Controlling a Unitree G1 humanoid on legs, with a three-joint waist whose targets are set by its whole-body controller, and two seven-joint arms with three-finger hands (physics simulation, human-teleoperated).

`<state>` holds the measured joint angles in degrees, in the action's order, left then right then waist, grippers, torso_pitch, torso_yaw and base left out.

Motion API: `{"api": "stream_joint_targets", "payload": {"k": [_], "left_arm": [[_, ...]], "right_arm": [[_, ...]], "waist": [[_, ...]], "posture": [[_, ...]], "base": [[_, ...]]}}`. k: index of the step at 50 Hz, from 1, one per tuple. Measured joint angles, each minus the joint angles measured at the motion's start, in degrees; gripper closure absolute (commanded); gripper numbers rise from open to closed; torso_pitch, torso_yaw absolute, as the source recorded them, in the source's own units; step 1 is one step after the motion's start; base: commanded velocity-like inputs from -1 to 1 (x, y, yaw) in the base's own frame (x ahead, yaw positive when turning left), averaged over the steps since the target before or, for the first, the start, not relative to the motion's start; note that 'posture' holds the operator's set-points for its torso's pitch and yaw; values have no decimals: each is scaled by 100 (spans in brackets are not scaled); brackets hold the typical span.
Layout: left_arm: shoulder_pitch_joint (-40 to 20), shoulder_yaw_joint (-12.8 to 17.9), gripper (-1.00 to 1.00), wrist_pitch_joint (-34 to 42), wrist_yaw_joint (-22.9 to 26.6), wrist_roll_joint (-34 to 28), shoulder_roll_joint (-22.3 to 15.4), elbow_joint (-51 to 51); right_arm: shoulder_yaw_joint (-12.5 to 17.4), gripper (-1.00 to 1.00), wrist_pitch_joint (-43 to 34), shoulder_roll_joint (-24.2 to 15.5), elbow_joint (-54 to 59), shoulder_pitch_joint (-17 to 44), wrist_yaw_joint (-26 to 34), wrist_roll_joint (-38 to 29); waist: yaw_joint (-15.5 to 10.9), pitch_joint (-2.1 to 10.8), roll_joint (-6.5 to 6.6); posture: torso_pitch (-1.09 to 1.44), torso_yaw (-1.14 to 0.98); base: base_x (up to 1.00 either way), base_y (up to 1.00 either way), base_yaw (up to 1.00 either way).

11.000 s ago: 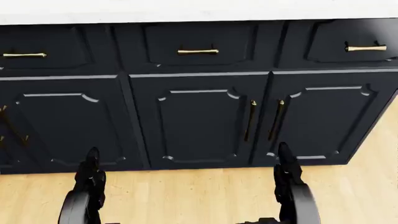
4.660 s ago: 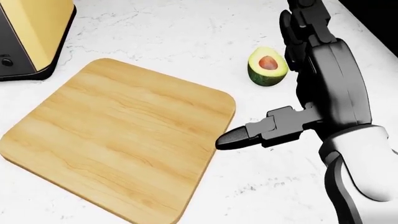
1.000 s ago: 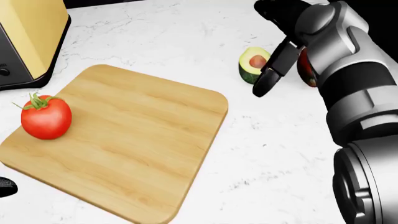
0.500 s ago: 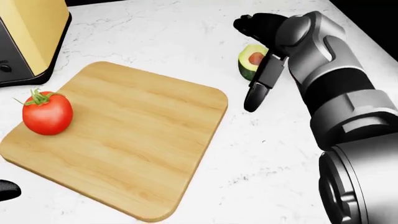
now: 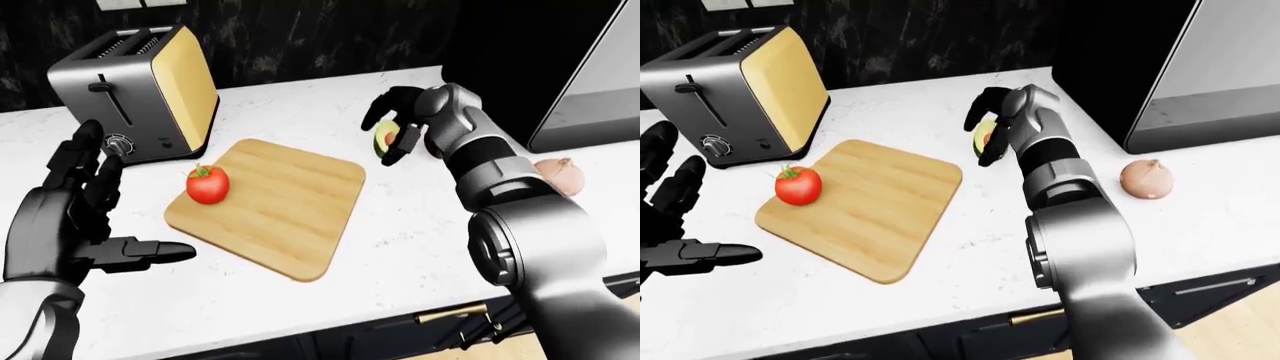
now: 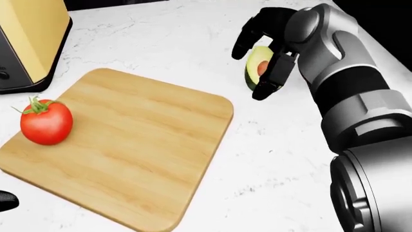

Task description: Place the avocado, onion, tomato and bell pepper on the cutting board.

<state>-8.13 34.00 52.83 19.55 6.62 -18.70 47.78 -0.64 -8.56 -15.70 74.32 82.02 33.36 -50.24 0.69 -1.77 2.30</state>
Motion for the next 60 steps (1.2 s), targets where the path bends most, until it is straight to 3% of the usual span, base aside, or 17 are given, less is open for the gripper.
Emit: {"api": "stream_joint_targets", "payload": {"k": [14,24,37,49,60], "left_arm": [[-80,90,-100,68,17,20,-72,0],[-85,18,-100,45,-47,37,-35,-39],[-85,60,-100,213,-158,166,-37,-62],[-74,68,-100,185,-185,174,-51,-89],[-121,86,-100,181,-209,211,-93,-127]], "right_arm": [[-35,19,56,8,-36,5,80,-132],[-72,44,147,20,112,168,218,-250],[-53,47,285,99,123,629,340,-382],[-28,46,340,193,165,848,386,-380],[34,46,449,519,308,938,306,-179]], "waist": [[-7,3,-10],[0,-61,15],[-40,-123,52],[-232,-135,36],[-492,-117,36]], "posture": [[0,0],[0,0],[0,4],[0,10],[0,16]], "base": [[0,0,0],[0,0,0],[0,0,0],[0,0,0],[0,0,0]]}}
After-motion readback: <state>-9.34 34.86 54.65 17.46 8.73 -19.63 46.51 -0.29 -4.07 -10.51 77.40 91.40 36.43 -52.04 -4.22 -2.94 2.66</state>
